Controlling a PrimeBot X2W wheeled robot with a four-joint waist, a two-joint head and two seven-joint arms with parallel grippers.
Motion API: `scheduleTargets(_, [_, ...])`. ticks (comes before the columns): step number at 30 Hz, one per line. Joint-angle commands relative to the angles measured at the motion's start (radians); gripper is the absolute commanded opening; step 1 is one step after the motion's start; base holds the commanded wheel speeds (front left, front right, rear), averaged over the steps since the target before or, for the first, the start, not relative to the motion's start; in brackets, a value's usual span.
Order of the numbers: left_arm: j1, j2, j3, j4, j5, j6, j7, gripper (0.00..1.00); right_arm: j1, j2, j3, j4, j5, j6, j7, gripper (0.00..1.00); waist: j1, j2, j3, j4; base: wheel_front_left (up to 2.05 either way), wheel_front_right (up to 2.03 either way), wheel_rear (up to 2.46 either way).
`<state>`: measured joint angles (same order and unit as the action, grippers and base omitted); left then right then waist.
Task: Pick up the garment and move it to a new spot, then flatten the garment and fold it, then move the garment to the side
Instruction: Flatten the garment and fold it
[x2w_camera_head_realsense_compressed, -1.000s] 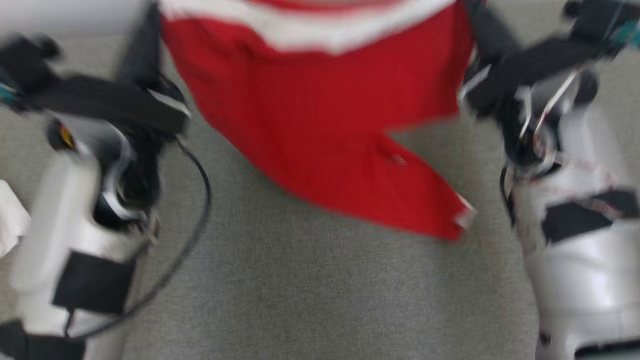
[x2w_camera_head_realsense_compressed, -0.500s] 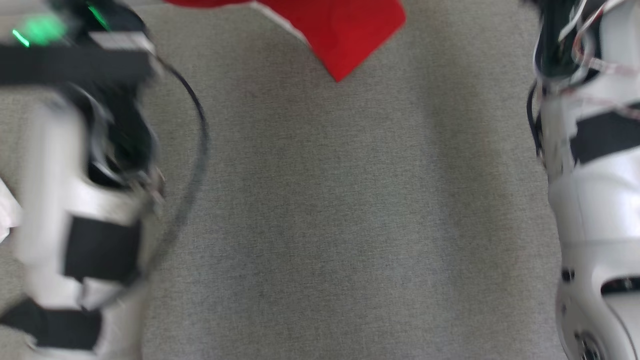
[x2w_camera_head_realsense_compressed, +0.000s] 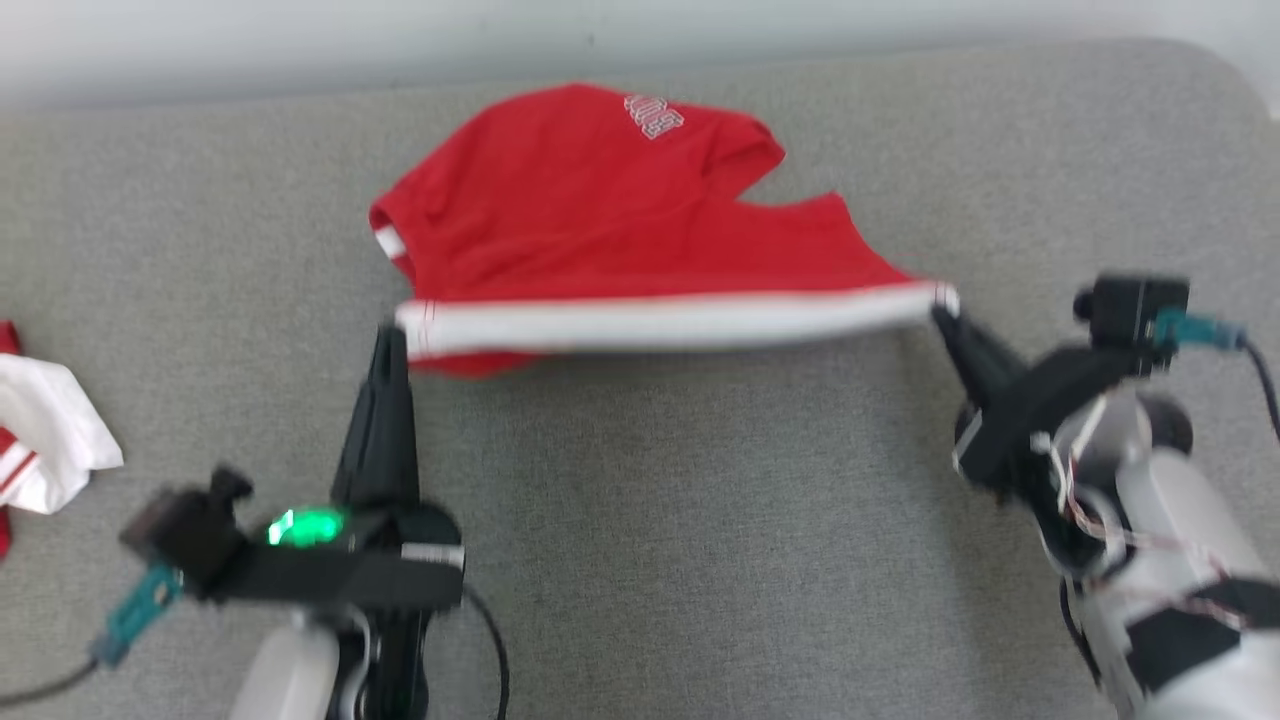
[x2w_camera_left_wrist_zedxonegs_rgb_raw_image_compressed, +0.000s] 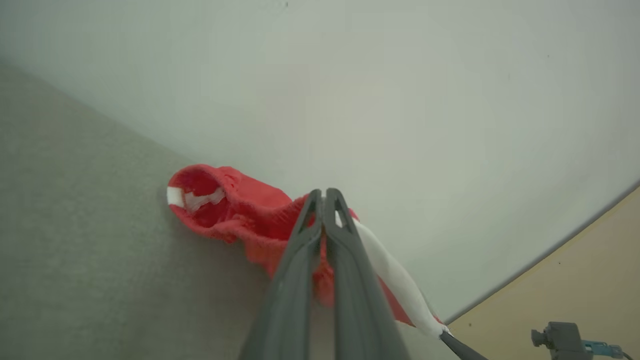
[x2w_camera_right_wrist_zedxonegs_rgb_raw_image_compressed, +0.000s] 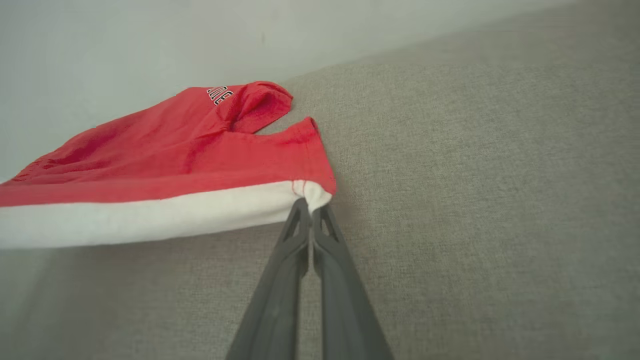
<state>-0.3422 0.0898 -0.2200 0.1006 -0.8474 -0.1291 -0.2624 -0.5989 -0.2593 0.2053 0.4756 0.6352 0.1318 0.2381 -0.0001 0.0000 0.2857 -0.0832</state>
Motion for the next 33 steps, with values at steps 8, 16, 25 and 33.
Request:
scheduleTargets(8, [0.236, -0.013, -0.01, -0.013, -0.058, -0.002, -0.004, 0.0, 0.317, -0.018, -0.132, -0.239, -0.03, -0.002, 0.199, 0.0, 0.0001, 0.0, -0.131, 0.02, 0.0, 0.0, 0.0])
scheduleTargets(16, [0.346, -0.008, -0.065, 0.0, -0.092, -0.002, -0.004, 0.0, 0.597, 0.028, -0.263, -0.545, -0.074, -0.002, 0.472, 0.0, 0.0001, 0.0, -0.168, 0.037, 0.0, 0.0, 0.0])
scheduleTargets(25, [0.435, 0.035, -0.056, -0.024, -0.098, 0.032, 0.017, 0.0, 0.783, 0.103, -0.362, -0.757, -0.117, -0.002, 0.683, 0.0, 0.0001, 0.0, -0.175, 0.045, 0.0, 0.0, 0.0])
scheduleTargets(33, [0.551, 0.107, -0.035, -0.084, -0.074, 0.138, 0.081, 0.0, 0.893, 0.152, -0.391, -0.88, -0.116, -0.002, 0.799, 0.0, 0.0001, 0.0, -0.171, 0.045, 0.0, 0.0, 0.0])
